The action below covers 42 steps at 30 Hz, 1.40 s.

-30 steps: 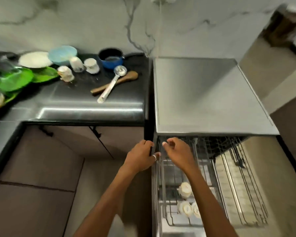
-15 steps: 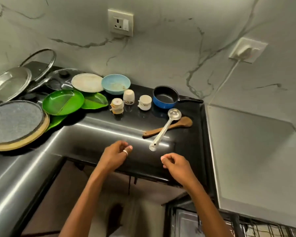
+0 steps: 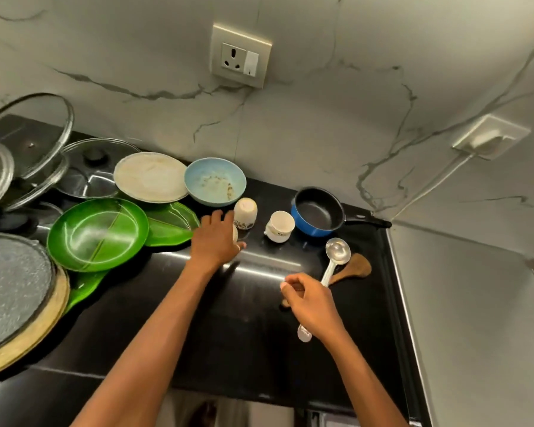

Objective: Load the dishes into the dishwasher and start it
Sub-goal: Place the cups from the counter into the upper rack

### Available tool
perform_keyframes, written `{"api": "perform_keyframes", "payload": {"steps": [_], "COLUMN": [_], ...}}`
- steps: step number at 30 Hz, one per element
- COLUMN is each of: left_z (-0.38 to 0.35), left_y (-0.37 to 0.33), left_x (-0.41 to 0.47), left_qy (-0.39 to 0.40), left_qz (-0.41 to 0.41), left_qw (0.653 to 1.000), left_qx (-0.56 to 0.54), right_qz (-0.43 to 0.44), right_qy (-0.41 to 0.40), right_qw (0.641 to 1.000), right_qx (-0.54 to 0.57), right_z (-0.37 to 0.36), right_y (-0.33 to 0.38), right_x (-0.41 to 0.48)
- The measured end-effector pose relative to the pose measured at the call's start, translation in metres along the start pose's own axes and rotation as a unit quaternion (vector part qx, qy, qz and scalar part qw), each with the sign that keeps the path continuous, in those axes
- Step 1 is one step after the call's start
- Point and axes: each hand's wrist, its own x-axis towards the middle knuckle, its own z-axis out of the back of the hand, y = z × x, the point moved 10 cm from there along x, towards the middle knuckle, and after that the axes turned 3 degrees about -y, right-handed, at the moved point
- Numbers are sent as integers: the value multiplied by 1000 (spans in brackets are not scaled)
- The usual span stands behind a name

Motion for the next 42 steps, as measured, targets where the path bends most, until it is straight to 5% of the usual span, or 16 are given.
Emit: {"api": "perform_keyframes", "payload": {"steps": [4, 8, 10, 14, 16, 18, 23, 26, 27, 30, 32, 37, 42], "left_z": [-1, 28, 30, 13, 16, 18, 15, 16, 14, 5, -2, -24, -58], "left_y": [10, 41, 63, 62, 58, 54, 44, 34, 30, 16, 0, -71, -183], "left_x": [-3, -37, -61, -97, -106, -113, -117, -113, -113, -113, -116, -151, -220], "left_qy": [-18, -113, -120, -43, -36, -35, -21, -14, -12, -3, 14, 102, 253], "left_qz": [26, 129, 224, 318, 320, 323, 337, 335, 338, 343, 339, 328, 263], "left_qw": [999, 949, 879, 590, 515, 478, 470, 471, 468, 454, 456, 495, 548], "left_qx": [-19, -263, -404, -740, -794, -816, -816, -816, -817, -823, -823, -798, -753], "right_qz": [20, 60, 53, -25, -45, -49, -20, -33, -66, -143, -140, -183, -235], "right_qy": [-23, -101, -121, -117, -113, -101, -134, -127, -99, 16, 37, -9, -79], "right_qw": [999, 991, 987, 986, 986, 986, 989, 980, 947, 731, 687, 680, 629], "right_qx": [-21, -66, -93, -113, -111, -126, -64, 149, 297, 667, 712, 710, 737], "right_z": [8, 18, 15, -3, -14, -26, -26, -13, -14, -22, -10, 26, 82], "right_y": [27, 44, 46, 39, 36, 34, 29, 23, 20, 23, 17, -67, -174], "right_x": [33, 75, 98, 137, 149, 158, 169, 156, 146, 98, 59, -49, -160]}}
